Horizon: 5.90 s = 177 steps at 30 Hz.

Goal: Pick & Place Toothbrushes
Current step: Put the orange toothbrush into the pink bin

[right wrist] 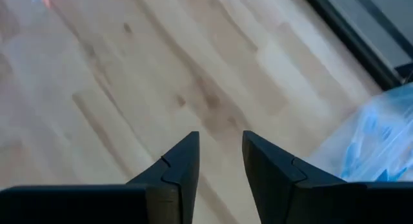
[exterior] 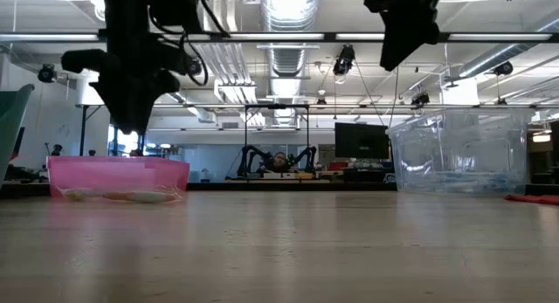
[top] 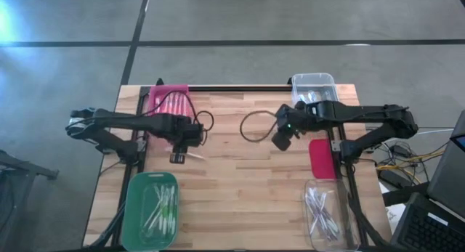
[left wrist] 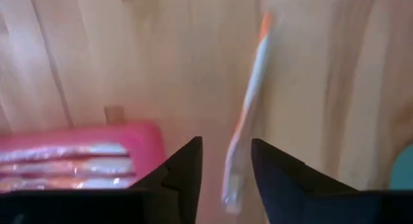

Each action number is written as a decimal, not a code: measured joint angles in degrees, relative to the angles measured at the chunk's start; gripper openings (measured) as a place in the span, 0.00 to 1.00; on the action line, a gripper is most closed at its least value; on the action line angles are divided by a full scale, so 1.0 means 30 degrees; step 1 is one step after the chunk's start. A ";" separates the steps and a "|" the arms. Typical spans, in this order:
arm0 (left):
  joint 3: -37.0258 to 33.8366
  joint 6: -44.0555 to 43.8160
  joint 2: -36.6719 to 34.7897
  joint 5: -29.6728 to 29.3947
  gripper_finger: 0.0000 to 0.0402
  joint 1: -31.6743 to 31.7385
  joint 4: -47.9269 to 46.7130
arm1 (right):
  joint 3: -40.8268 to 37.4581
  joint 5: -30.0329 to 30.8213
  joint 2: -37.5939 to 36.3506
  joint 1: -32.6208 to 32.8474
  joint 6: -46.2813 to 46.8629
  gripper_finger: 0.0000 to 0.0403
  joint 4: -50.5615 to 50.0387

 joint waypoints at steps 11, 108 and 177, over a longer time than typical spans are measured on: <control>-0.0234 0.3787 0.1041 0.0469 0.47 0.0750 -0.1045 | -0.0007 -0.0050 0.0000 -0.2759 -0.3292 0.34 0.2670; 0.3104 3.7276 0.6266 -1.1305 0.03 -0.4657 2.7073 | -1.2648 -1.0213 -0.7016 -0.1460 0.2273 0.39 2.1713; 0.1048 0.1328 0.1924 0.1374 0.36 -0.0528 2.1531 | -1.2862 -0.3262 -0.8724 -0.1154 -0.5857 0.05 1.9944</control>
